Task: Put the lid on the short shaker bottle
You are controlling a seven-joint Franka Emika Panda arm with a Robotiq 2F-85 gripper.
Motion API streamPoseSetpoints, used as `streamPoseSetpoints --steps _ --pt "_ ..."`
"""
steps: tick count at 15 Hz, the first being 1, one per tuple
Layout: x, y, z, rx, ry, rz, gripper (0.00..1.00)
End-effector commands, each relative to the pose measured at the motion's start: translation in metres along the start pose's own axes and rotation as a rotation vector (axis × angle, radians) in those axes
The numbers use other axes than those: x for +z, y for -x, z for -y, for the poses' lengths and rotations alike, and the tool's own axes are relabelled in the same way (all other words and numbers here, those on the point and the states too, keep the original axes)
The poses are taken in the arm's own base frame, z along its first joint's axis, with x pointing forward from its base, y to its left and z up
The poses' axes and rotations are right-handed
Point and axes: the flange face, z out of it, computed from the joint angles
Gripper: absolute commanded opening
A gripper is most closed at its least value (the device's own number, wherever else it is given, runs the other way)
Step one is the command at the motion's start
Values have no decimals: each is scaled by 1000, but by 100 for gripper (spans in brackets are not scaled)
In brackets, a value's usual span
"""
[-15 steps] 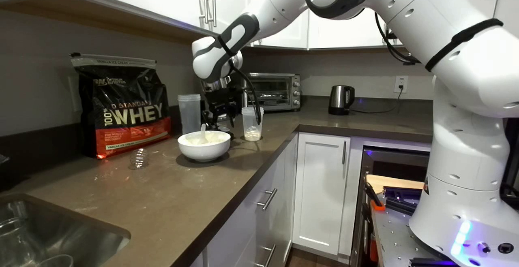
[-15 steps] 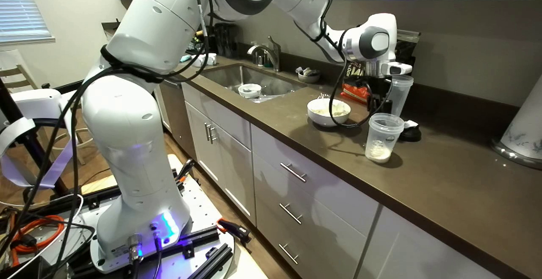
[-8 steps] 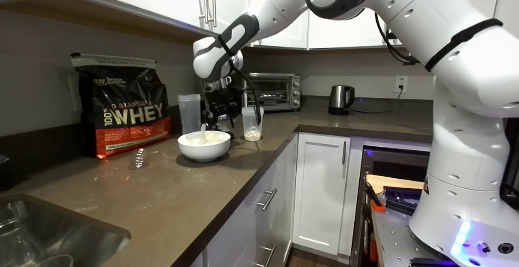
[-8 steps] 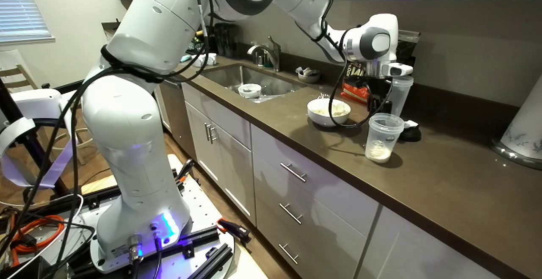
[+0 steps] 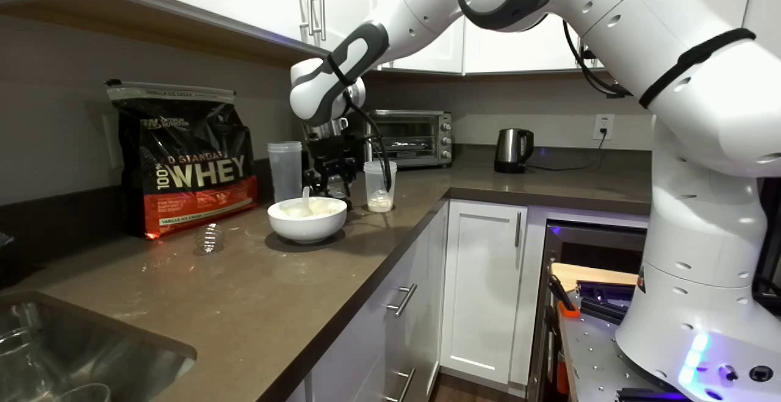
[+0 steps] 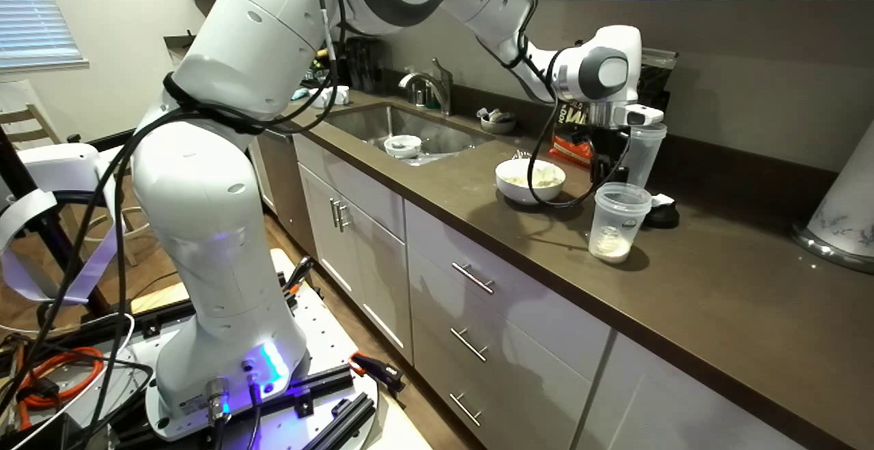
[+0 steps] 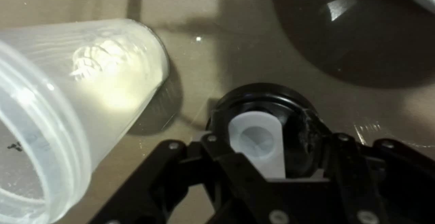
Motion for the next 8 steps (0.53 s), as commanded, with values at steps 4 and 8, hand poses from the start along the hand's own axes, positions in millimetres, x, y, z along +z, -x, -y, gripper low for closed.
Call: streamPoseSetpoints --steps 4,8 --pt "3 -3 0 8 -33 9 47" --pt "3 -5 -2 8 -30 4 75"
